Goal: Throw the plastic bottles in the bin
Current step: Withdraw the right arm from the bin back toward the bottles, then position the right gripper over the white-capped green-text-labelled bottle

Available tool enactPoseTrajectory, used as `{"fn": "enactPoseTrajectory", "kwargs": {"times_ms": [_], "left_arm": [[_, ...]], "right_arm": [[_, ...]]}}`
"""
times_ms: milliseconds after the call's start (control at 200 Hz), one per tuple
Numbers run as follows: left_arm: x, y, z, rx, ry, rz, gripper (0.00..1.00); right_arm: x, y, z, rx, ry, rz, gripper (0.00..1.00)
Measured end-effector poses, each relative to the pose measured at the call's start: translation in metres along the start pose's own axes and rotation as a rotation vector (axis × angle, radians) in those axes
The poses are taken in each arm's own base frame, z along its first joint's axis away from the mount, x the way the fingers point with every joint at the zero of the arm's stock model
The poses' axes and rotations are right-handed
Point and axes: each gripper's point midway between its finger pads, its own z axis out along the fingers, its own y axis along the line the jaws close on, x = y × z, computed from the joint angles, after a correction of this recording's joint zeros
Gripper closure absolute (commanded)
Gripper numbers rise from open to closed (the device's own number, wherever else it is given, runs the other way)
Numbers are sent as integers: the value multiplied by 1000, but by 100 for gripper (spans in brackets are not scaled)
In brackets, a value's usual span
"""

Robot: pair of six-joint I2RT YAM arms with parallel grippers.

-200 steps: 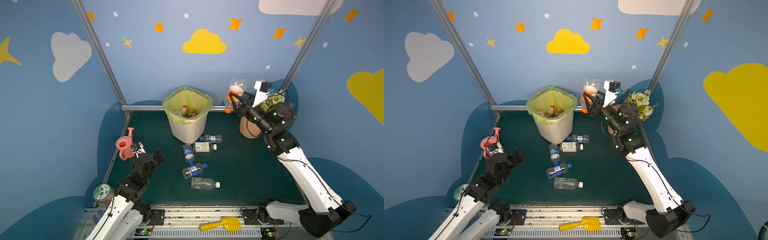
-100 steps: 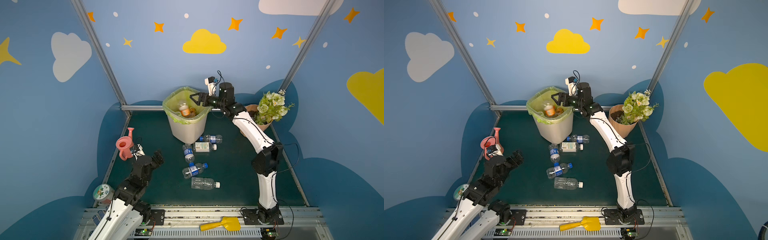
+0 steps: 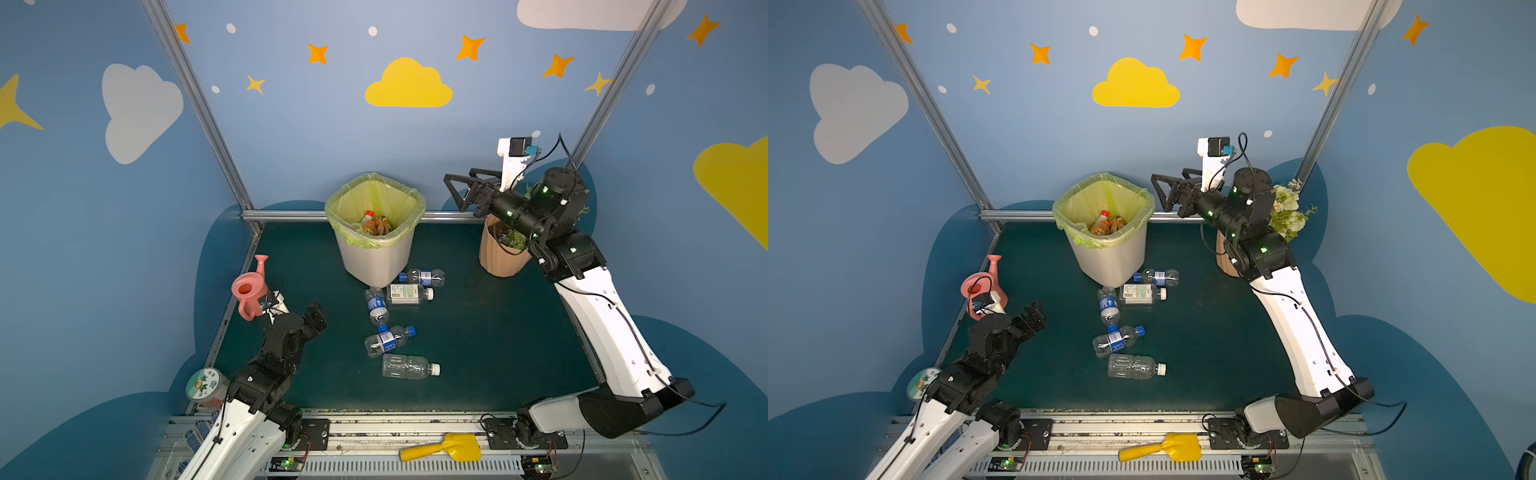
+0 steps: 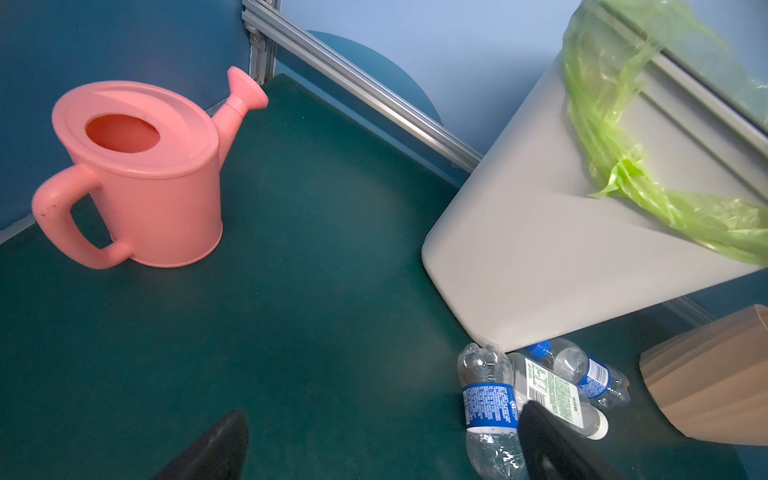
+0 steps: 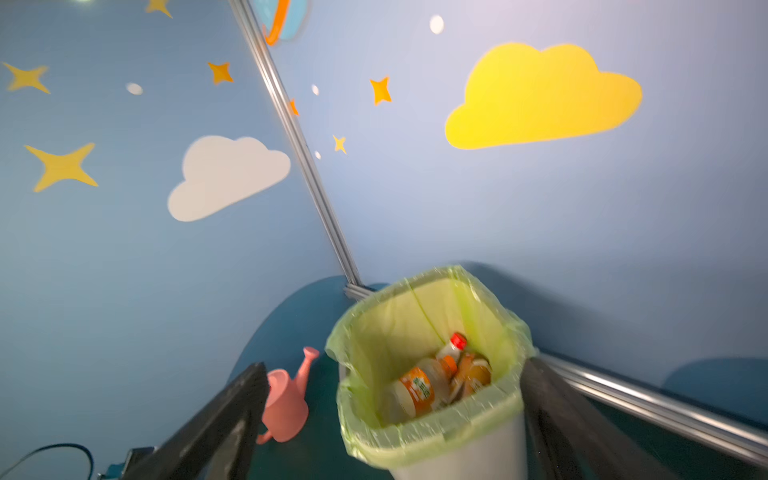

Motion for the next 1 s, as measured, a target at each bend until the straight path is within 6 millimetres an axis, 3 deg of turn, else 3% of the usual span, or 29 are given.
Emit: {"fn": "enactPoseTrajectory", "kwargs": {"times_ms": [70, 165, 260, 350, 465, 781, 996], "left_arm": [[1, -1, 1, 3, 6, 6, 0], [3, -4, 1, 19, 19, 20, 0], [7, -8, 4, 32, 42, 39, 0], [11, -11, 7, 35, 68, 56, 0], [13, -16, 11, 46, 87, 65, 0], [16, -20, 11, 59, 100, 68, 0], [13, -20, 6, 72, 84, 59, 0]], "right_arm": [[40, -30, 4, 74, 77, 40, 7], [130, -83, 11, 197, 252, 143, 7], [221, -126, -7, 315, 421, 269, 7], [272, -146, -26, 386, 504, 362, 7], [301, -156, -34, 411, 551, 440, 7], [376, -165, -12, 354, 699, 623, 8], [396, -162, -1, 312, 721, 693, 8]]}}
